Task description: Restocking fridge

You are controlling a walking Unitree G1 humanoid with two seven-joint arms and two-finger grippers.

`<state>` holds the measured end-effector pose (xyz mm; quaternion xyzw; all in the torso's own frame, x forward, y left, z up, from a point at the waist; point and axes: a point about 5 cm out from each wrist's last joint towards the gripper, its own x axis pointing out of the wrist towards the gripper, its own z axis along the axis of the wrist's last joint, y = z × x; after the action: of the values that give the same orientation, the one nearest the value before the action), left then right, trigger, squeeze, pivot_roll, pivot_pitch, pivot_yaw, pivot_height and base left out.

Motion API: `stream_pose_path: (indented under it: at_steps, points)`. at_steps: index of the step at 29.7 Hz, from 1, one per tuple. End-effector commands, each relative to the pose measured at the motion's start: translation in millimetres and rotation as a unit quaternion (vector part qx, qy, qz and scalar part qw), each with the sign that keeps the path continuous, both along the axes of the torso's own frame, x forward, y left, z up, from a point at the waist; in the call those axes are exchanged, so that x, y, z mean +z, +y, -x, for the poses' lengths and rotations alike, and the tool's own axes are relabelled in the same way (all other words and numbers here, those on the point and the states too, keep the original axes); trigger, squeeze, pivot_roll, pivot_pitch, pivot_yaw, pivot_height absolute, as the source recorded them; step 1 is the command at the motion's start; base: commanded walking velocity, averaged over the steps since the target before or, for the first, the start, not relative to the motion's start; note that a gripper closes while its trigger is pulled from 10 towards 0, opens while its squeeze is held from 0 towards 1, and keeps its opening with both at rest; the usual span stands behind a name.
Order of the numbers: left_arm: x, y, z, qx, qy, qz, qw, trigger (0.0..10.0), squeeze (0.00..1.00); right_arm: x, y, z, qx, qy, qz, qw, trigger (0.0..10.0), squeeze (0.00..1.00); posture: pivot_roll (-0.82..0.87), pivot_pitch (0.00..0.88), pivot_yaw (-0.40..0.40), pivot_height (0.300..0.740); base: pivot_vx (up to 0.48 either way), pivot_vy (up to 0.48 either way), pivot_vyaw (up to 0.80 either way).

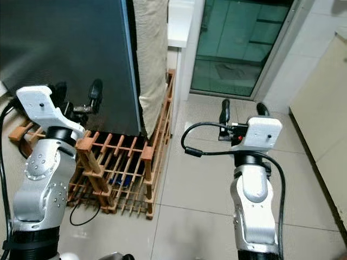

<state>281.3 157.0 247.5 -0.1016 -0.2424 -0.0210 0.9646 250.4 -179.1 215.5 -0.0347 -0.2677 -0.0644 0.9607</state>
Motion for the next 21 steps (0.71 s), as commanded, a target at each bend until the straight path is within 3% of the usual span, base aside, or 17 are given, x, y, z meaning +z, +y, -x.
stream_pose_path:
  at_steps: [1, 2, 4, 5, 7, 9, 14, 21]
  points:
    - [11, -2.7, 1.0, -0.006, -0.015, 0.020, 1.000, 10.0, 0.00, 12, -2.4, 0.3, -0.011, -0.016, -0.005, 1.000, 10.0, 0.00, -0.12, 0.000, 0.000, 0.740, 0.000, 0.000, 0.00]
    - [11, -2.7, 1.0, -0.006, -0.015, 0.020, 1.000, 10.0, 0.00, 12, -2.4, 0.3, -0.011, -0.016, -0.005, 1.000, 10.0, 0.00, -0.12, 0.000, 0.000, 0.740, 0.000, 0.000, 0.00]
    - [27, -8.6, -1.9, -0.024, -0.040, 0.036, 0.998, 10.0, 0.00, 40, -3.0, -4.8, -0.014, -0.061, -0.006, 0.998, 10.0, 0.00, -0.12, 0.000, 0.000, 0.740, 0.000, 0.000, 0.00]
    - [27, -8.6, -1.9, -0.024, -0.040, 0.036, 0.998, 10.0, 0.00, 40, -3.0, -4.8, -0.014, -0.061, -0.006, 0.998, 10.0, 0.00, -0.12, 0.000, 0.000, 0.740, 0.000, 0.000, 0.00]
    - [51, -18.6, -1.1, -0.050, -0.095, 0.016, 0.994, 10.0, 0.00, 72, 2.9, -7.0, -0.002, -0.123, 0.015, 0.992, 10.0, 0.00, -0.11, 0.000, -0.006, 0.740, 0.000, 0.000, 0.00]
    - [63, -20.3, -0.6, -0.058, -0.119, 0.017, 0.991, 10.0, 0.00, 83, 3.1, -7.9, -0.002, -0.140, 0.018, 0.990, 10.0, 0.00, -0.11, 0.000, -0.010, 0.740, 0.184, 0.000, 0.00]
    - [75, -25.6, -1.1, -0.067, -0.140, 0.023, 0.988, 10.0, 0.00, 87, 3.6, -12.9, -0.001, -0.142, 0.017, 0.990, 10.0, 0.00, -0.11, 0.000, -0.013, 0.740, 0.446, 0.000, 0.00]
    - [71, -30.9, -4.3, -0.077, -0.130, 0.021, 0.988, 10.0, 0.00, 81, 6.2, -20.0, 0.005, -0.123, 0.020, 0.992, 10.0, 0.00, -0.11, 0.000, -0.019, 0.740, 0.472, 0.000, 0.00]
